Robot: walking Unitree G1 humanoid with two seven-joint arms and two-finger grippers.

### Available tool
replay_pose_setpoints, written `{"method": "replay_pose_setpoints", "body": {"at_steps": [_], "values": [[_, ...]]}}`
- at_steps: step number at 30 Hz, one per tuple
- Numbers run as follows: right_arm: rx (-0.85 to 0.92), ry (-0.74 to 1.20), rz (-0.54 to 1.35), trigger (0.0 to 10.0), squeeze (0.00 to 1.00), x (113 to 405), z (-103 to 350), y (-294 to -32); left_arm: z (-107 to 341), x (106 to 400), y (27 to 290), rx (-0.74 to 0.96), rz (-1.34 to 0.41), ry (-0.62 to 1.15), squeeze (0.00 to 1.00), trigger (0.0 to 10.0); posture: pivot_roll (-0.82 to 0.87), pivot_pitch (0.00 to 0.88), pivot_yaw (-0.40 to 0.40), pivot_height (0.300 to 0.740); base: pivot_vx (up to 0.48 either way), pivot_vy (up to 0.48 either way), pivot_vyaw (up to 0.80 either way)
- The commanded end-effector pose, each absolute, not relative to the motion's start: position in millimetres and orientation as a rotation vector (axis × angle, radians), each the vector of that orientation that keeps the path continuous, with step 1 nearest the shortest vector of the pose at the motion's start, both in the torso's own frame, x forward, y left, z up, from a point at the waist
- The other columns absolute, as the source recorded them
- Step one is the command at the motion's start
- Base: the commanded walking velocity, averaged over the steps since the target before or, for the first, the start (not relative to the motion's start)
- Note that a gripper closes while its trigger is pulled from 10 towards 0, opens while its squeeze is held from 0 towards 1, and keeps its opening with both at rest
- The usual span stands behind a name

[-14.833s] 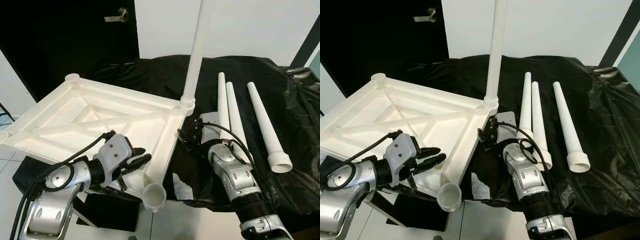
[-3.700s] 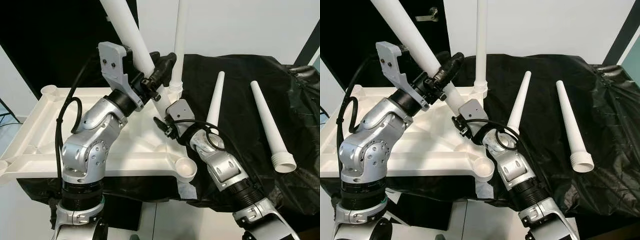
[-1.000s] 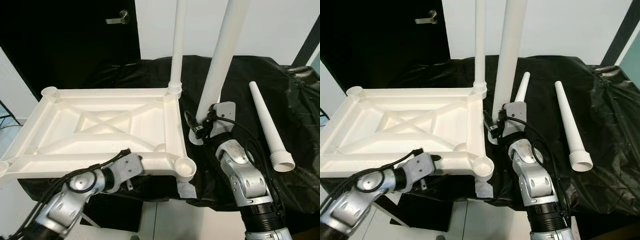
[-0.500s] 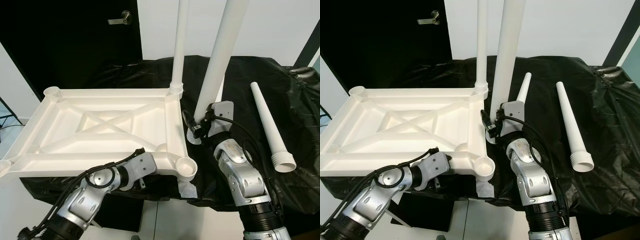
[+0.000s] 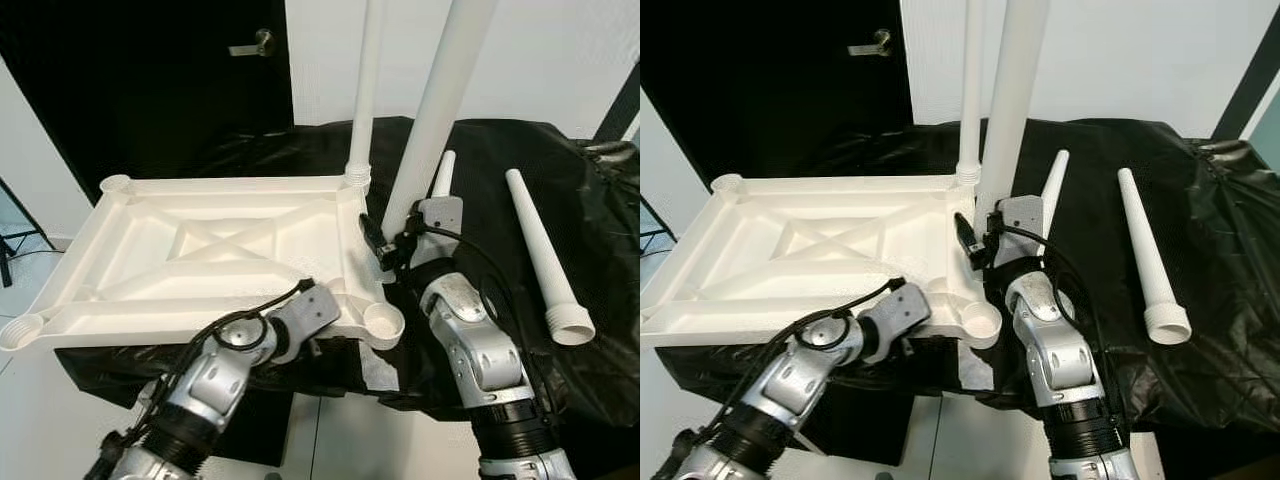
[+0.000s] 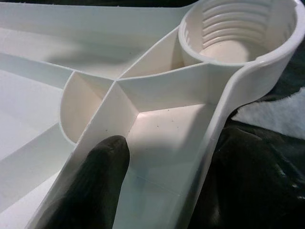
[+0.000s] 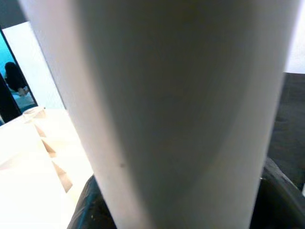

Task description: Building children table

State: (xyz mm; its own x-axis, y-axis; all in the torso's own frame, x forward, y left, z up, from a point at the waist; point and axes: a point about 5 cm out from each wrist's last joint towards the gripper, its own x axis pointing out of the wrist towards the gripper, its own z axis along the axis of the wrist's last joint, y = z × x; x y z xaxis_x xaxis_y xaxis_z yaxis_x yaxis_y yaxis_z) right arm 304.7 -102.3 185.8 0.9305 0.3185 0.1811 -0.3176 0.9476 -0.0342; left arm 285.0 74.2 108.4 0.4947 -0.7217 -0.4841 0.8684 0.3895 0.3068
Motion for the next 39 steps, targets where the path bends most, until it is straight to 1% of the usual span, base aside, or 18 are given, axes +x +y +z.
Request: {"method": "replay_pose_setpoints", "body": {"at_steps": [1,6,10,16,21,24,25,28,29,30,32,35,39], "values": [[-0.010,-0.199,0.336,10.0,0.00,306.8,188.1,-99.6,117.6,303.7,82.3,0.610,-0.687,0.188,0.00,10.0,0.00,0.000,0.024,0.740,0.000,0.000,0.00],[-0.007,-0.203,0.330,10.0,0.00,307.1,187.8,-98.9,123.4,310.8,78.4,0.610,-0.659,0.171,0.00,10.0,-0.01,0.000,0.029,0.740,0.000,0.000,0.00],[-0.006,-0.207,0.323,10.0,0.00,306.6,187.7,-98.9,127.9,317.9,75.6,0.586,-0.603,0.165,0.00,10.0,-0.01,0.000,0.034,0.740,0.000,0.000,0.00],[-0.004,-0.209,0.320,10.0,0.00,306.1,187.2,-98.1,130.0,323.0,69.3,0.607,-0.584,0.154,0.00,10.0,-0.01,0.000,0.032,0.740,0.000,0.000,0.00],[-0.003,-0.213,0.320,10.0,0.00,305.9,187.6,-97.7,130.8,324.2,70.3,0.610,-0.576,0.156,0.00,10.0,-0.01,0.000,0.034,0.740,0.000,0.000,0.00],[-0.003,-0.225,0.323,10.0,0.00,302.7,190.3,-97.6,134.1,314.4,74.3,0.532,-0.702,0.151,0.00,10.0,-0.01,0.000,0.038,0.740,0.000,0.000,0.00],[-0.003,-0.225,0.323,10.0,0.00,302.7,190.3,-97.6,134.1,314.4,74.3,0.532,-0.702,0.151,0.00,10.0,-0.01,0.000,0.038,0.740,0.000,0.000,0.00],[-0.008,-0.231,0.329,10.0,0.00,297.6,191.2,-96.8,141.5,295.4,76.3,0.456,-0.896,0.102,0.00,10.0,-0.01,0.000,0.041,0.740,0.000,0.000,0.00],[-0.008,-0.231,0.329,10.0,0.00,297.6,191.2,-96.8,141.5,295.4,76.3,0.456,-0.896,0.102,0.00,10.0,-0.01,0.000,0.041,0.740,0.000,0.000,0.00],[-0.012,-0.230,0.332,10.0,0.00,295.1,190.0,-96.5,143.6,287.9,78.5,0.442,-0.959,0.083,0.00,10.0,-0.01,0.000,0.039,0.740,0.000,0.000,0.00],[-0.021,-0.225,0.334,10.0,0.00,291.6,187.7,-96.2,144.7,278.5,82.7,0.434,-1.032,0.068,0.00,10.0,-0.01,0.000,0.039,0.740,0.000,0.000,0.00],[-0.024,-0.221,0.334,10.0,0.00,289.8,186.4,-96.3,145.0,275.7,85.9,0.436,-1.048,0.060,0.00,10.0,-0.01,0.000,0.039,0.740,0.000,0.000,0.00],[-0.031,-0.213,0.335,10.0,0.00,285.3,184.3,-96.7,143.1,264.3,95.8,0.393,-1.155,0.121,0.00,10.0,-0.02,0.000,0.044,0.740,0.000,0.000,0.00]]}}
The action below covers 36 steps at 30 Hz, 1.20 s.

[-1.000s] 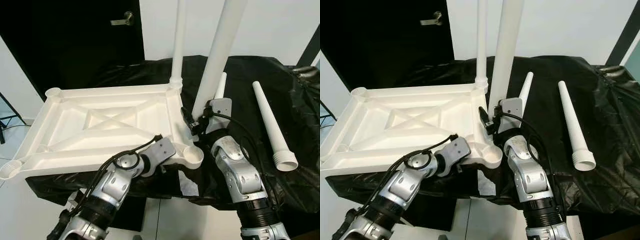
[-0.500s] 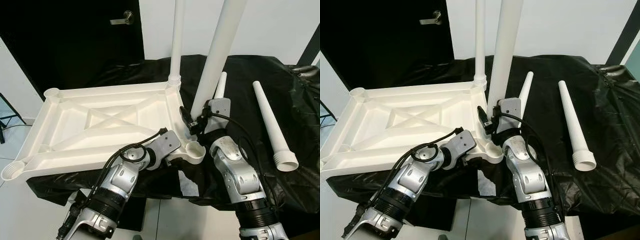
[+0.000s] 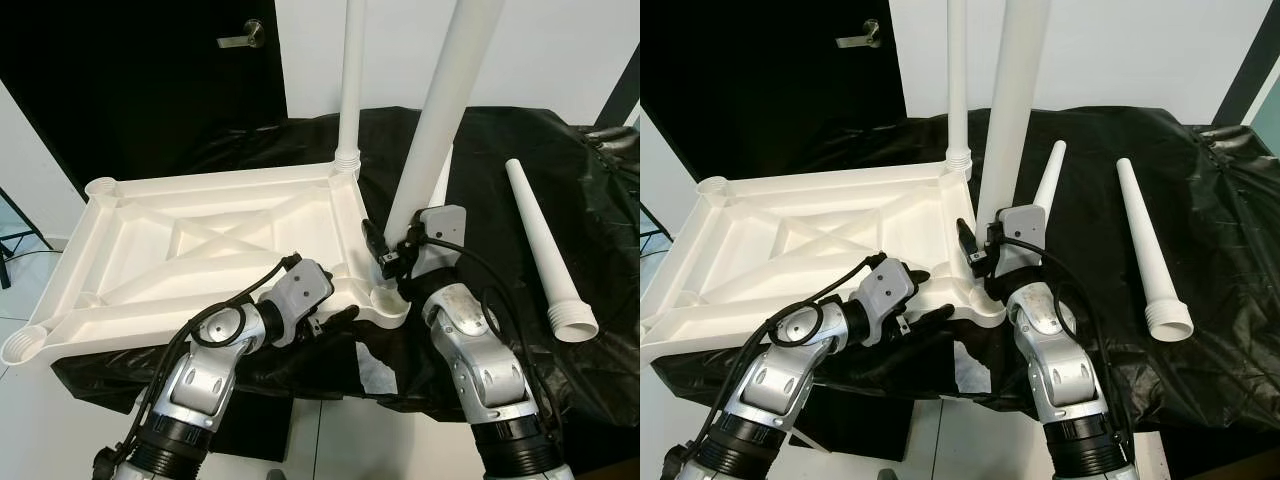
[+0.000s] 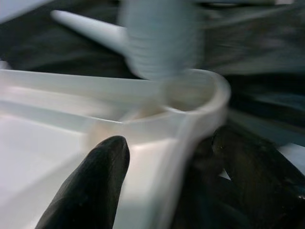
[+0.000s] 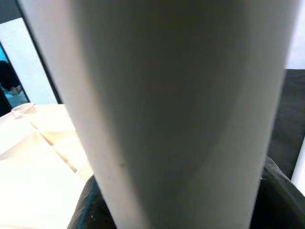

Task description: Building children table

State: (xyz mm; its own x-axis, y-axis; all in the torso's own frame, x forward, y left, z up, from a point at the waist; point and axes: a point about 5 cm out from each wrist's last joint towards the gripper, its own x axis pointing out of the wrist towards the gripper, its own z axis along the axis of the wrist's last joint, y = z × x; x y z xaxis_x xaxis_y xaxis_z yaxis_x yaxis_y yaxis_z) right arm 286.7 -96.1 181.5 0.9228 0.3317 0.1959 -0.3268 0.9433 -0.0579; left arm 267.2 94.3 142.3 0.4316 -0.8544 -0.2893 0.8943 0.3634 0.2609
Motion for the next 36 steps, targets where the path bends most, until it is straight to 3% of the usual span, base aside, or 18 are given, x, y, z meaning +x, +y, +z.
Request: {"method": "replay_pose_setpoints", "body": {"at_steps": [1,11,18,22,36], "values": [[-0.029,-0.211,0.335,10.0,0.00,284.0,184.2,-97.3,143.5,262.2,98.1,0.393,-1.171,0.132,0.00,10.0,-0.02,0.000,0.047,0.740,0.000,0.000,0.00],[-0.018,-0.195,0.308,10.0,0.00,272.5,183.7,-102.1,145.0,260.9,107.6,0.432,-1.122,0.131,0.00,10.0,-0.01,0.000,0.041,0.740,0.000,0.000,0.00],[-0.036,-0.020,0.233,10.0,0.00,268.4,133.1,-123.7,148.3,261.4,108.3,0.425,-1.078,0.131,0.00,10.0,-0.02,0.000,0.048,0.740,0.000,0.000,0.00],[-0.039,-0.005,0.225,10.0,0.00,273.1,129.3,-127.6,147.0,262.2,107.9,0.428,-1.063,0.143,0.00,10.0,-0.02,0.000,0.049,0.740,0.000,0.000,0.00],[-0.053,-0.055,0.317,10.0,0.00,289.4,143.0,-110.3,155.1,261.3,110.1,0.404,-1.031,0.123,0.00,10.0,0.00,0.000,0.046,0.740,0.000,0.000,0.00]]}}
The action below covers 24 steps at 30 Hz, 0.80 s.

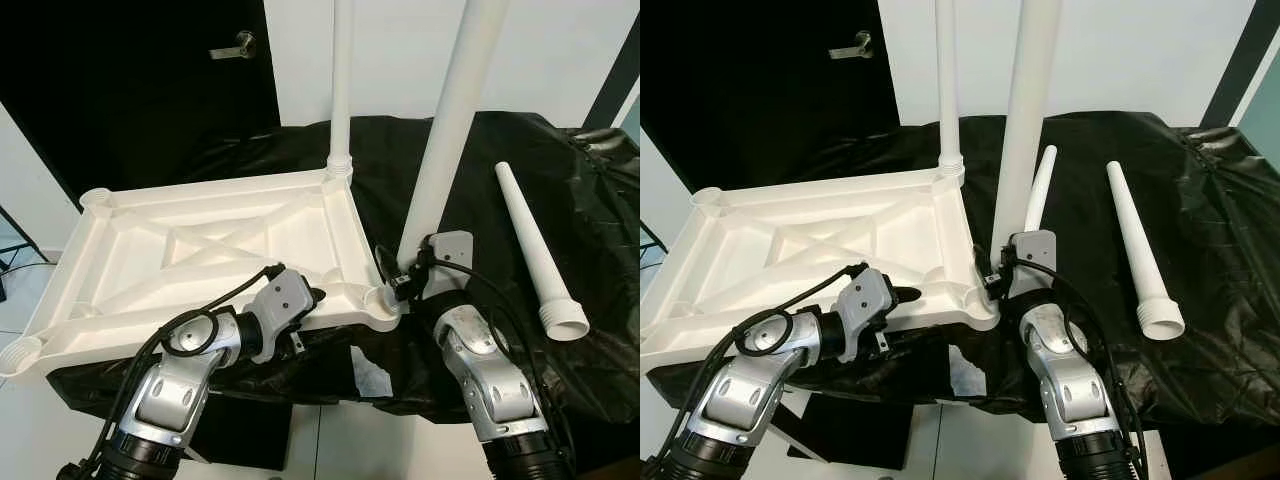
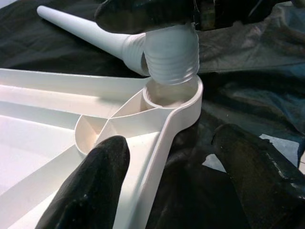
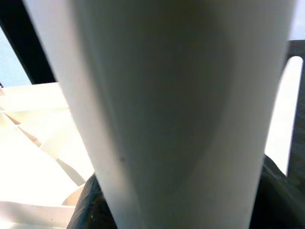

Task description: Building children table

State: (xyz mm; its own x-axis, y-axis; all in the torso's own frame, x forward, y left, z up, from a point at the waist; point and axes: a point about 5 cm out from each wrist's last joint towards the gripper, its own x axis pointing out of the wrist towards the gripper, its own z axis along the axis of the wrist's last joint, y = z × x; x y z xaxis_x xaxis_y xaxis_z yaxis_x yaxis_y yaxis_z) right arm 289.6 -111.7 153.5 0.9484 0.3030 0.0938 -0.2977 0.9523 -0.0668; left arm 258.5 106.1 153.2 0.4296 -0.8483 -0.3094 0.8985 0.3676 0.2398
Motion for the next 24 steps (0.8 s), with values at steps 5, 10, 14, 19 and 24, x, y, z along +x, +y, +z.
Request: {"method": "replay_pose_setpoints", "body": {"at_steps": [5,10,14,19,24], "values": [[-0.071,-0.051,0.371,10.0,0.00,287.9,141.8,-105.0,154.9,259.4,113.6,0.378,-1.001,0.146,0.00,10.0,0.00,0.000,0.040,0.740,0.000,0.000,0.00],[-0.089,-0.052,0.422,10.0,0.00,283.4,141.5,-102.1,153.7,259.4,117.2,0.352,-0.944,0.152,0.00,10.0,0.00,0.000,0.038,0.740,0.000,0.000,0.00],[-0.104,-0.057,0.426,10.0,0.00,282.6,141.8,-102.2,152.3,259.7,118.0,0.342,-0.918,0.162,0.00,10.0,0.00,0.000,0.039,0.740,0.000,0.000,0.00],[-0.126,-0.064,0.446,10.0,0.00,283.0,141.3,-100.5,149.7,255.8,117.5,0.318,-0.896,0.172,0.00,10.0,0.00,0.000,0.040,0.740,0.000,0.000,0.00],[-0.118,-0.054,0.474,10.0,0.00,285.0,138.1,-96.2,148.7,252.4,119.0,0.315,-0.892,0.187,0.00,10.0,0.01,0.000,0.037,0.740,0.000,0.000,0.00]]}}
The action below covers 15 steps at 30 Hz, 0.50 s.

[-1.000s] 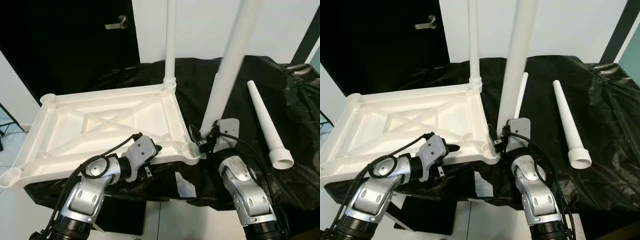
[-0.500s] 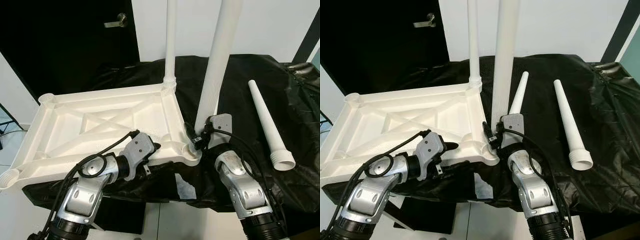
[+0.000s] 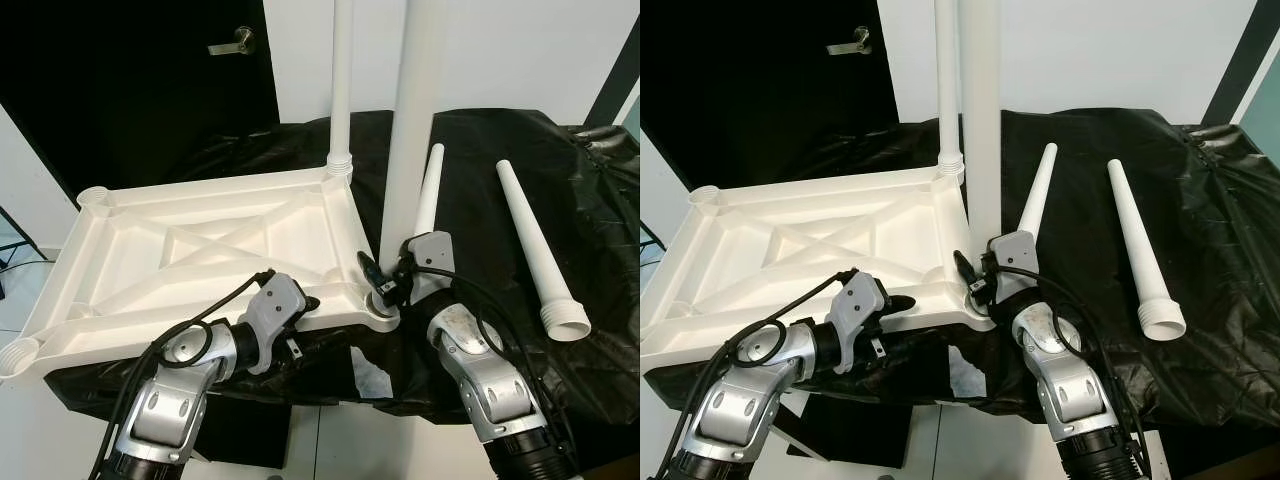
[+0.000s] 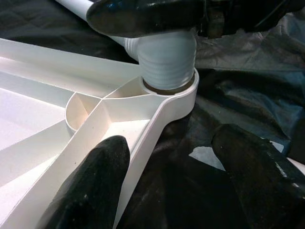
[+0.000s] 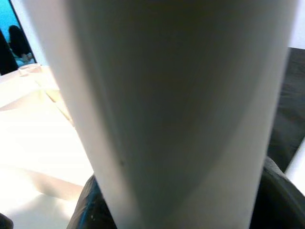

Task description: Building children table

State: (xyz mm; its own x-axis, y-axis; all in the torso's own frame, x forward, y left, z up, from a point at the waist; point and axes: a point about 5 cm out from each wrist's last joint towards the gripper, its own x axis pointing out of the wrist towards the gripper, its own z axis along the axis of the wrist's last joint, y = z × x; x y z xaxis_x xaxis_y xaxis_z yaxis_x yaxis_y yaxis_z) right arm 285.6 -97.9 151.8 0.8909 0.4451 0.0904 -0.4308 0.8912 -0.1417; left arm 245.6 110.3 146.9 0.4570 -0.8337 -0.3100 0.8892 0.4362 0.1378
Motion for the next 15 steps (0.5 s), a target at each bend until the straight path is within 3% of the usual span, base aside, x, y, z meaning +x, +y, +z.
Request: {"method": "replay_pose_setpoints", "body": {"at_steps": [1,15], "values": [[-0.116,-0.054,0.477,10.0,0.00,285.2,137.7,-95.5,148.7,252.1,119.4,0.315,-0.893,0.189,0.00,10.0,0.01,0.000,0.040,0.740,0.000,0.000,0.00],[-0.149,-0.070,0.548,10.0,0.00,283.7,134.6,-83.6,150.4,248.5,119.6,0.331,-0.920,0.177,0.00,10.0,0.01,0.000,0.027,0.740,0.000,0.000,0.00]]}}
